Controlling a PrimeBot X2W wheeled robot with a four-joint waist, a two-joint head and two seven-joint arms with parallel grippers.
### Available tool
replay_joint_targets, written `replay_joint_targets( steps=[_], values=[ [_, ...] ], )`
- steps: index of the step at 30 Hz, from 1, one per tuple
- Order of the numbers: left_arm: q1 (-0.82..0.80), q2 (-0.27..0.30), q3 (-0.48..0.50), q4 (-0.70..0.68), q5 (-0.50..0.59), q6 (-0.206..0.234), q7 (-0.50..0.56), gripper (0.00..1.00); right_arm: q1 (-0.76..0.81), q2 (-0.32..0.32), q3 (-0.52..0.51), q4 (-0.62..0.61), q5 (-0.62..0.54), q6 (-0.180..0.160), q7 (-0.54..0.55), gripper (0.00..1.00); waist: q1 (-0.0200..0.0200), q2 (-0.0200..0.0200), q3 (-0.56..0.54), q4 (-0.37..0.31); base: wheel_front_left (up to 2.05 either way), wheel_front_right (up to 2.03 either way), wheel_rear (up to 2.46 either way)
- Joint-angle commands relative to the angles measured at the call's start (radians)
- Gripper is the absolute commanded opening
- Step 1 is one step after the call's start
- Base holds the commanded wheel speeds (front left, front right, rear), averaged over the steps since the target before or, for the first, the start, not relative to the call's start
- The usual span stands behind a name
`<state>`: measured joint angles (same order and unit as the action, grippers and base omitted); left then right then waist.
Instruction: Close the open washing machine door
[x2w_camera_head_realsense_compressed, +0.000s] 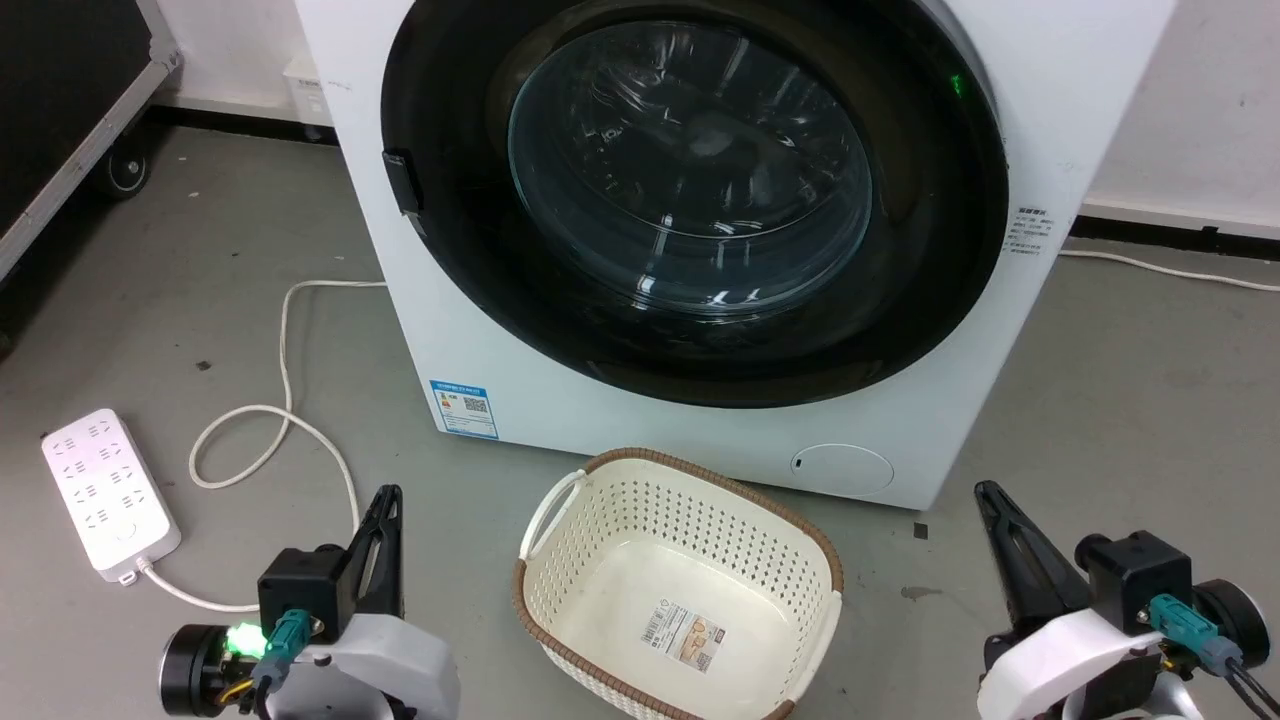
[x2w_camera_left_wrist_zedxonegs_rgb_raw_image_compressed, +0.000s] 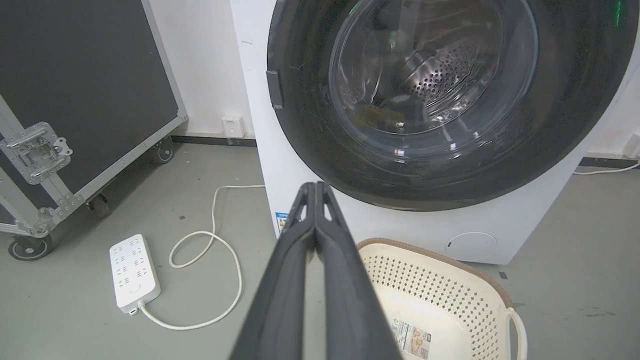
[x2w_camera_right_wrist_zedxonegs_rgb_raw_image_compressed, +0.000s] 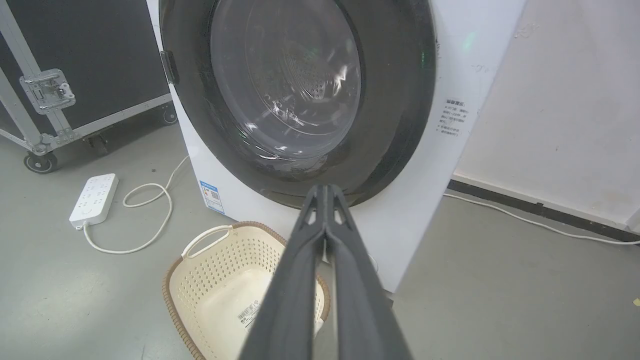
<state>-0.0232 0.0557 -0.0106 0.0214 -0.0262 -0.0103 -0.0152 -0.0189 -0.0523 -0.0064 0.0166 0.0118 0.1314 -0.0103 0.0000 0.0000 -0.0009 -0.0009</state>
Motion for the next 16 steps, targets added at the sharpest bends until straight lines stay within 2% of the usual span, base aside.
replay_joint_targets(
  steps=[1, 16],
  values=[
    [0.016, -0.003, 0.006, -0.009, 0.013, 0.006, 0.008, 0.0, 0.018, 0.002, 0.003, -0.01, -0.007, -0.001, 0.002, 0.0, 0.0, 0.0, 0.0, 0.0, 0.0, 0.0, 0.0],
    [0.023, -0.005, 0.011, -0.021, 0.026, 0.01, 0.015, 0.0, 0.019, 0.002, 0.006, -0.017, -0.012, -0.001, 0.01, 0.0, 0.0, 0.0, 0.001, 0.001, 0.0, 0.0, 0.0]
  ],
)
